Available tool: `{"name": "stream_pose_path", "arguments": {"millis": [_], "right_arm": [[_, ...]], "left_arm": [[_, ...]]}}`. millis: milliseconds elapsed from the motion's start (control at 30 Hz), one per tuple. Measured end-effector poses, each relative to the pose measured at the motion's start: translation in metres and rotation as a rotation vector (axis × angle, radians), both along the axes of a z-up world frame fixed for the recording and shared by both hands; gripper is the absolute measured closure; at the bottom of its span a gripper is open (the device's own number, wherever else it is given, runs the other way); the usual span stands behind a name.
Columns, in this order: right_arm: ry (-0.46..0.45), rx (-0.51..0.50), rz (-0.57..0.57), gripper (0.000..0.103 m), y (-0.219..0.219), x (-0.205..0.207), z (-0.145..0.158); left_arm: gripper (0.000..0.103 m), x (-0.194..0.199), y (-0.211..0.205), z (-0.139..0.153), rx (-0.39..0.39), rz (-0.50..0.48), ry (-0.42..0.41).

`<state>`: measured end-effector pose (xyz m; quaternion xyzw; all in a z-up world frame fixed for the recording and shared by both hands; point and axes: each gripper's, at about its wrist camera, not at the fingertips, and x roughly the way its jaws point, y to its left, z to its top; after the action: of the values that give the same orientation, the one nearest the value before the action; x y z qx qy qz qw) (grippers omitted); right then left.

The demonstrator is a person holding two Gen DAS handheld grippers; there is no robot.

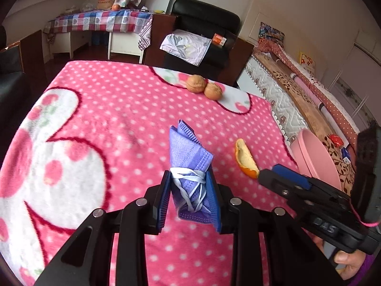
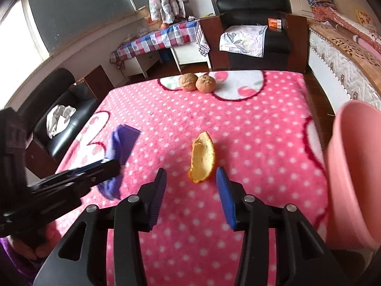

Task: Collect trash
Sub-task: 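Grasp the purple face mask with the left tool while the right tool grasps an orange peel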

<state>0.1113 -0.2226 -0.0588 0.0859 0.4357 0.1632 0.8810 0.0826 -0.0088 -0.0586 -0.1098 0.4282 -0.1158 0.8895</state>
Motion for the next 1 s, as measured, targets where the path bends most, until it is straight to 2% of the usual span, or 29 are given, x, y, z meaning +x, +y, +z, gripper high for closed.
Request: {"name": "stream_pose_path", "arguments": {"millis": [133,367,400,500,633,833,1000], "right_arm": [[0.012,-0.063,-0.030,0.059,0.009,0.010,-0.009],[0.030,-0.046,-0.057,0.059,0.012,0.018,-0.018],[0.028,-0.051,-0.054,0.060,0.013,0.019,-0.018],[0.028,-0.064,-0.063,0.077,0.015,0.018,-0.021],[0.039,-0.032,-0.067,0.086,0.010,0.019,-0.023],[-0.001,0.009,-0.040,0.088,0.006,0.008,-0.005],[-0.062,0.030,-0.036,0.088,-0.007,-0.007,0.021]], "left_arm": [[0.075,0.000,0.011,0.004,-0.013,0.006,-0.008],[0.075,-0.001,0.025,0.008,-0.008,0.011,-0.013],[0.075,-0.001,0.026,0.008,-0.005,0.011,-0.013],[0.075,-0.002,0.027,0.010,0.003,0.010,-0.011],[0.075,-0.001,0.027,0.013,0.013,0.013,-0.011],[0.075,0.000,0.022,0.022,0.026,0.018,-0.020],[0.075,0.000,0.005,0.031,0.026,0.002,-0.029]]}}
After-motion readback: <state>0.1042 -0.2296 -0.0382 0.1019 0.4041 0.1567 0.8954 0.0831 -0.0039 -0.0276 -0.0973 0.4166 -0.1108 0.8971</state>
